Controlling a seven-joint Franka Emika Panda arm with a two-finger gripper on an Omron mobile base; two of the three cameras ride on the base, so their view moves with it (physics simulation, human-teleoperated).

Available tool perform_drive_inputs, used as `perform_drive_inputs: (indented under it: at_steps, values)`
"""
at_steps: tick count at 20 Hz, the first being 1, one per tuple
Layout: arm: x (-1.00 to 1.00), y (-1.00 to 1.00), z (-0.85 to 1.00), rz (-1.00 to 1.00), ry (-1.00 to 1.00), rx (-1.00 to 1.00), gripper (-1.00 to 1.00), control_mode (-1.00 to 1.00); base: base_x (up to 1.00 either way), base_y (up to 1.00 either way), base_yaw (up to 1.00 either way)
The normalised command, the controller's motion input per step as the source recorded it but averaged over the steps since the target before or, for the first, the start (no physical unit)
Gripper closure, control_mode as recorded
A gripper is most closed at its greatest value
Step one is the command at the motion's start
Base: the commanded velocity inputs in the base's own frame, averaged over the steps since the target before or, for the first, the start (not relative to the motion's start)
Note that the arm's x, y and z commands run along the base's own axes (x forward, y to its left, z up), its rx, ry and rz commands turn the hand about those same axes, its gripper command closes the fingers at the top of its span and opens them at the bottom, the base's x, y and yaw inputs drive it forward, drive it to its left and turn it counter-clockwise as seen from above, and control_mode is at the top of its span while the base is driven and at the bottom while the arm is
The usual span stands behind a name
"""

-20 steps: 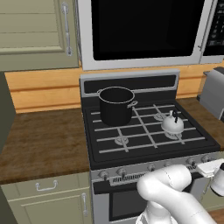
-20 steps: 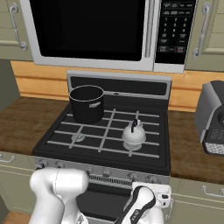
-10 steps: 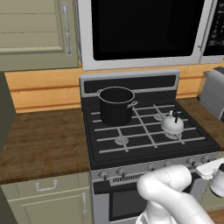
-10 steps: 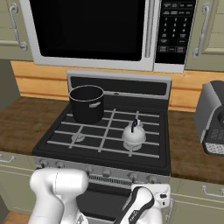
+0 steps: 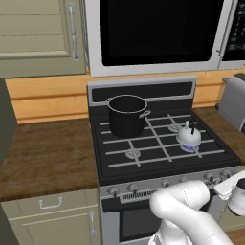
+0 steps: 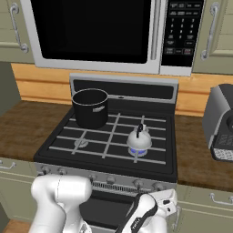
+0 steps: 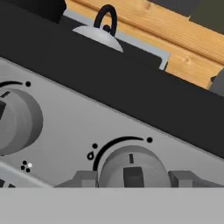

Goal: Pick the kettle from the counter and place it on a stove burner. Then turn the burner on.

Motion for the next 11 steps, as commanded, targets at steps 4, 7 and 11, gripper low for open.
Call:
perform_drive_inputs:
  at_steps: [4,7,11]
  values:
    - [-0.45,-0.52,0.76,0.48,-0.16,-0.29,1.0,-1.0,0.0,0.0,0.0]
    - [-0.44,-0.46,0.65,0.45,-0.12,-0.26,1.0,-1.0,0.0,0.0,0.0]
    - [-0.4,-0.39,0.46,0.41,-0.06,-0.22,1.0,-1.0,0.0,0.0,0.0]
